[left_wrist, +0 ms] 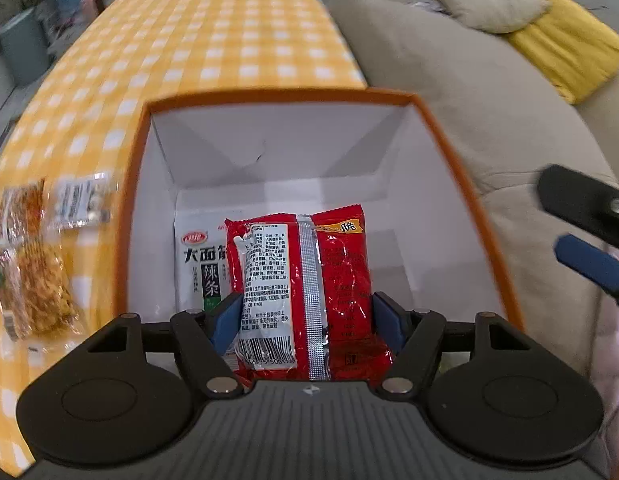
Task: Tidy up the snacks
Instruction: 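Lower the red-and-silver bag into the box and open the left gripper, then withdraw both open grippers from the box back to the snack pile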
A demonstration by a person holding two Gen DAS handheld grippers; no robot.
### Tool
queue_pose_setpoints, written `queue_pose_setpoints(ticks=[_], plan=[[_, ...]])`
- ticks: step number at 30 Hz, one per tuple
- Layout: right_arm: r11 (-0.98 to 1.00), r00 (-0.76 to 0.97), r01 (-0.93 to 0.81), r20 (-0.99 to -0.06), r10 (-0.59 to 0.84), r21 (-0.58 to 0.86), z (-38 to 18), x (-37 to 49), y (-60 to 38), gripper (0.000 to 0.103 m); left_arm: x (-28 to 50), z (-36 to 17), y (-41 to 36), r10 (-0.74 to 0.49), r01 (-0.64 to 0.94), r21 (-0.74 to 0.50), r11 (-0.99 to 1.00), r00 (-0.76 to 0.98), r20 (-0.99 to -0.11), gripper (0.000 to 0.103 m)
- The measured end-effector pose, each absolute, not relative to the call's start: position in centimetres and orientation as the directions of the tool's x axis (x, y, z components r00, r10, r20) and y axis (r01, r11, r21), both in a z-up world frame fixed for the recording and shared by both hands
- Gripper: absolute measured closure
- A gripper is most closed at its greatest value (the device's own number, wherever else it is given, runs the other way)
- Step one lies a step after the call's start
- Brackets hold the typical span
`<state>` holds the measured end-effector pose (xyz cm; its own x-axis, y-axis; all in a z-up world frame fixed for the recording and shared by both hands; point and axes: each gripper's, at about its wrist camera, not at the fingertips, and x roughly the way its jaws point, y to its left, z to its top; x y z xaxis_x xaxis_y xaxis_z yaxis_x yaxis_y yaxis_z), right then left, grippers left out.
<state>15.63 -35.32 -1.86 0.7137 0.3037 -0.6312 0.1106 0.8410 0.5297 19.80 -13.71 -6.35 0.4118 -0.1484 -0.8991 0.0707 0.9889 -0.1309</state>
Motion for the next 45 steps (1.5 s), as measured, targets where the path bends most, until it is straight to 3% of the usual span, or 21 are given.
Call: queue_pose_setpoints(ticks=[4,16,27,36,45], plan=[[0.808,0.697,0.124,-0.63,0.342,0.576,-3.0,16.1,-36.0,0.025,21.3,-8.4,-13.6,-0.107,0.026,-0.106,0.994,0.393,-0.913,0.023],[0.856,0.622,0.134,-0.715,0.32,0.5,-5.0,17.6,-34.9,0.025,21.8,-10.4,-13.3,-0.075,-0.033,-0.092,0.995,0.353,-0.933,0.017],[0.871,0.605,0.124,-0.732,0.313,0.475,-4.8,17.3,-34.7,0.025,18.5,-5.9,-12.4,-0.193,0.041,-0.191,0.981,0.363,-0.912,0.017],[0.869,0.619,0.045,-0.697,0.363,0.493,-2.0,15.6,-33.6,0.025,15.1,-0.9,-8.5,-0.132,-0.013,-0.153,0.988,0.444,-0.886,0.016],[0.867,0.5,-0.025,-0.745,0.442,0.497,-1.1,15.3,-29.1,0.026,13.2,0.9,-1.8,-0.123,-0.111,-0.196,0.974,0.467,-0.875,0.016]])
